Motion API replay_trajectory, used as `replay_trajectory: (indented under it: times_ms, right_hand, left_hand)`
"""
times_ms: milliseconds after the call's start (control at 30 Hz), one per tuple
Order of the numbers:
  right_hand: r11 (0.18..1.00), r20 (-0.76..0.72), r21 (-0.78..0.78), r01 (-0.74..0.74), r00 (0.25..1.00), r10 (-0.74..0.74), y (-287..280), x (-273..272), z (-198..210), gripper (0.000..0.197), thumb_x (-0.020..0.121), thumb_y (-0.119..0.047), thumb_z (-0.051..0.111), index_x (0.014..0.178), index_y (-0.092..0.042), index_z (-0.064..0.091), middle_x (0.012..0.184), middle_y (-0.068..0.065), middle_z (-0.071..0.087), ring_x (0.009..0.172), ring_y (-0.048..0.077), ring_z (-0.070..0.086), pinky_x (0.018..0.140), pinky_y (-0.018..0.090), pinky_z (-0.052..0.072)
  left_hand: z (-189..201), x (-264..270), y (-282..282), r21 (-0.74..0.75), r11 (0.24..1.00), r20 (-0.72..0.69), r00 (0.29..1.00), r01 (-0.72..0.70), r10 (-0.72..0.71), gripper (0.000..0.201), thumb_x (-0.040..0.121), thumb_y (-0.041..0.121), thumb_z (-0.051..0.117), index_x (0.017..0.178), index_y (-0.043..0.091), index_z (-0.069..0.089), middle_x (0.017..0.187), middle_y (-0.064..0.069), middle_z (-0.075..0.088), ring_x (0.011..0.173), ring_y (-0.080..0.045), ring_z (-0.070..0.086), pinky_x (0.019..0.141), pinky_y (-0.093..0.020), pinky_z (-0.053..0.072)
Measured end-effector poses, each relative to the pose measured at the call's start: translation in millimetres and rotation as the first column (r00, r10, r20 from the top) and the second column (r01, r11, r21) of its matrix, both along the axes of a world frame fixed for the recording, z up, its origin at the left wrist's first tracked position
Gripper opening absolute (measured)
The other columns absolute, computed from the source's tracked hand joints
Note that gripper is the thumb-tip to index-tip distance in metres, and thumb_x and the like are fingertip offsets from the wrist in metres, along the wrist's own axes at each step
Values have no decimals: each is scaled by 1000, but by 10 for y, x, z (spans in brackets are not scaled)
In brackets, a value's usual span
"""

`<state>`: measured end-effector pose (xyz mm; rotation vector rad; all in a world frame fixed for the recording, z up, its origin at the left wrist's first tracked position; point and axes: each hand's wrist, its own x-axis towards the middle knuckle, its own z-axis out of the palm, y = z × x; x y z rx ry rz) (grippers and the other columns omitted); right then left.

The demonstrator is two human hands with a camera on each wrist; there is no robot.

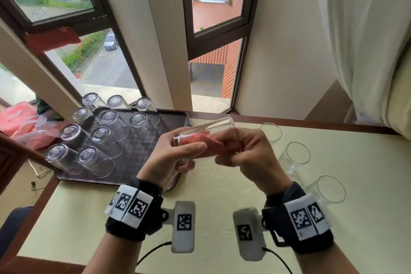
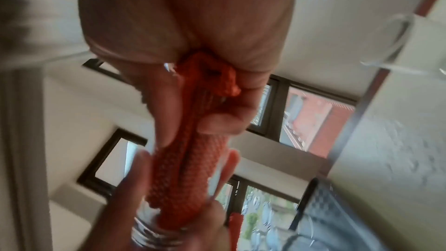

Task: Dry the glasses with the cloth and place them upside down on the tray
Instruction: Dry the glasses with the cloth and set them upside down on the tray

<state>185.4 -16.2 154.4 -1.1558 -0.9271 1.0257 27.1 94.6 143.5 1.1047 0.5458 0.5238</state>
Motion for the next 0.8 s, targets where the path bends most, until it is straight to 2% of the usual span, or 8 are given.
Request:
replay_trajectory:
  times_ms: [100,200,267,333,433,500,667,800]
  right_hand:
    - [999,-7,-20,-46,999,46,-26,23,-7,28,60,10,72,84,-4,72,75,3,68,64,10,62,52,21,53]
    - [996,-85,-12,-93,992,92,-52,103,-49,39,50,-12,88,87,-8,77,83,11,68,71,20,62,57,22,54]
    - [997,-98,22,-74,992,76,-56,117,-50,33,52,-12,88,84,-14,80,82,11,69,70,22,60,56,23,53]
    - [998,-103,59,-36,994,42,-55,96,-29,29,60,8,80,81,-12,80,80,10,71,70,20,65,57,23,55]
    - [999,-89,34,3,996,0,-65,51,-28,51,65,39,56,76,-6,75,81,4,76,75,15,72,57,23,58]
    - [1000,-50,-11,-18,999,18,-64,42,-21,44,67,36,59,81,-4,70,81,1,76,74,11,71,58,22,57]
    - [976,-22,-131,-172,985,171,-100,216,24,34,63,-6,77,97,-7,73,88,12,66,67,14,60,50,21,52]
    - [992,-59,-57,-110,993,106,-119,204,54,30,62,4,75,90,-8,79,82,9,71,61,13,61,45,20,49]
  left_hand:
    - [52,-33,-38,283,959,-78,996,-18,42,66,51,22,93,111,8,68,84,-10,73,56,-22,63,45,-27,53]
    - [69,-42,-101,483,875,-100,995,32,19,69,57,7,94,119,11,65,103,-10,75,85,-23,76,71,-29,61]
    - [87,-19,-104,451,892,-87,996,33,7,68,58,7,93,120,9,64,104,-9,75,87,-22,75,72,-26,60]
    - [131,9,-88,338,940,-102,995,43,-9,68,57,18,97,117,11,65,98,-6,76,76,-20,71,62,-25,59]
    - [155,32,-30,243,967,-178,984,72,-28,64,53,30,90,110,10,68,86,-5,75,63,-16,65,50,-23,55]
    - [147,33,-33,296,954,-187,982,48,8,60,55,18,99,106,9,70,88,-8,76,63,-15,68,54,-22,56]
    - [80,32,-132,427,904,-103,993,-10,59,65,55,-3,90,115,4,66,100,-12,75,85,-19,75,71,-23,59]
    - [67,78,-183,325,946,-81,997,9,18,65,57,-5,89,115,5,62,98,-13,75,84,-22,73,70,-28,60]
